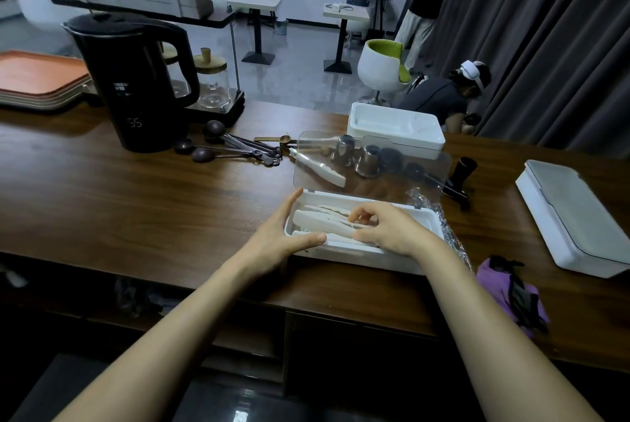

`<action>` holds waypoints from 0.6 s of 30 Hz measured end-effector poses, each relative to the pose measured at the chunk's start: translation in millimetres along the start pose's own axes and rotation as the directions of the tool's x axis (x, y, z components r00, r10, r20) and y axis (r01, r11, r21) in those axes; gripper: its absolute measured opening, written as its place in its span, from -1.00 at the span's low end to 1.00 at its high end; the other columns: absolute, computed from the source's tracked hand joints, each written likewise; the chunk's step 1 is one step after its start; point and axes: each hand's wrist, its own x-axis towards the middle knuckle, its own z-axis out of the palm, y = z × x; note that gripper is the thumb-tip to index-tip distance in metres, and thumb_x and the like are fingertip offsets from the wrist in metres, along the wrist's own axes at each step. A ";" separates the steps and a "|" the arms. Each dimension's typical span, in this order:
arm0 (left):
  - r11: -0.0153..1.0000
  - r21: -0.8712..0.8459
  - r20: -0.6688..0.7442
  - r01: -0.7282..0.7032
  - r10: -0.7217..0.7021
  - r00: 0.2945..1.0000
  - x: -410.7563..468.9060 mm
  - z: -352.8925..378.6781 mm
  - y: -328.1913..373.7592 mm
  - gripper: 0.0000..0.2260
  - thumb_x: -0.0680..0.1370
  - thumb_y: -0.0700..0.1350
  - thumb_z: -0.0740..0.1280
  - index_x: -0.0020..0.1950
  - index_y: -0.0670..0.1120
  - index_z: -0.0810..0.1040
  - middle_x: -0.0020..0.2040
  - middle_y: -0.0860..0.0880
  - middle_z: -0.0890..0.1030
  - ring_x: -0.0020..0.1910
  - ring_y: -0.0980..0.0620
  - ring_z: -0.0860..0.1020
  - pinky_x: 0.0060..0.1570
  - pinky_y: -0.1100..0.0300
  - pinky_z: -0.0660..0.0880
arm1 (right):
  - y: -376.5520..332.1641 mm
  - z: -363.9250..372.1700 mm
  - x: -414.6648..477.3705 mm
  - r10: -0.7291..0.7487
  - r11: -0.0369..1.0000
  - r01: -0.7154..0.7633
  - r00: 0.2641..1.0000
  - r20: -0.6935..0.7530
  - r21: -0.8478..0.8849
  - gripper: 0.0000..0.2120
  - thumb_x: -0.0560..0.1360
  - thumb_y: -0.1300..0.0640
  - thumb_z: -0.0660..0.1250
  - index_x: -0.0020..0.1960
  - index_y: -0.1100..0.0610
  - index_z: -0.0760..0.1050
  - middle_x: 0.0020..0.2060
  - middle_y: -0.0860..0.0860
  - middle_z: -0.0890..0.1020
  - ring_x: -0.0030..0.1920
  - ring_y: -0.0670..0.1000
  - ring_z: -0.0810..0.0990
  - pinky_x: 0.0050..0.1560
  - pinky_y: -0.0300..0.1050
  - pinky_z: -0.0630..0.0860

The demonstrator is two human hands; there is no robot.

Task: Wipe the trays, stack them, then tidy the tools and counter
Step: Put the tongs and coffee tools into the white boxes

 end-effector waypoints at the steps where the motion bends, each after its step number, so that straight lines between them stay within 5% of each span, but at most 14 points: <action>1: 1.000 0.004 -0.002 0.001 0.000 1.000 0.4 0.0 -0.3 -0.10 0.42 0.20 0.54 0.62 0.30 0.08 0.45 0.27 0.28 0.43 0.20 0.30 0.36 0.18 0.27 | -0.1 -1.0 0.2 -0.001 1.000 0.000 1.000 0.020 0.020 -0.80 0.49 0.05 0.48 0.08 -0.10 0.58 0.08 -0.06 0.59 0.11 -0.03 0.55 0.11 -0.11 0.49; 5: 1.000 0.016 -0.010 -0.002 0.002 1.000 1.3 0.6 -2.1 -0.10 0.40 0.24 0.54 0.60 0.33 0.10 0.48 0.26 0.29 0.46 0.18 0.31 0.39 0.15 0.28 | -1.6 0.6 -6.5 0.003 0.992 0.001 0.999 -0.033 0.124 -0.91 0.50 -0.08 0.44 -0.01 -0.13 0.62 -0.06 -0.07 0.63 -0.07 -0.06 0.57 -0.05 -0.11 0.52; 10: 1.000 0.005 -0.019 -0.011 0.011 1.000 1.9 1.1 -2.5 -0.07 0.35 0.29 0.54 0.60 0.34 0.10 0.57 0.19 0.27 0.49 0.20 0.27 0.48 0.08 0.26 | -7.1 14.0 -5.9 0.020 0.993 -0.041 0.983 -0.184 -0.109 -0.89 0.47 -0.18 0.43 -0.06 -0.19 0.61 -0.12 -0.17 0.55 -0.05 -0.08 0.52 -0.13 -0.09 0.43; 18: 0.999 0.031 -0.007 -0.012 0.012 1.000 2.1 -0.2 -2.4 -0.06 0.37 0.30 0.53 0.61 0.33 0.07 0.60 0.15 0.24 0.53 0.14 0.24 0.49 0.05 0.24 | -1.4 9.1 1.0 0.103 0.995 -0.101 0.992 -0.067 0.026 -0.96 0.50 0.00 0.48 -0.07 -0.10 0.63 -0.26 -0.14 0.52 -0.21 -0.12 0.47 -0.19 -0.16 0.39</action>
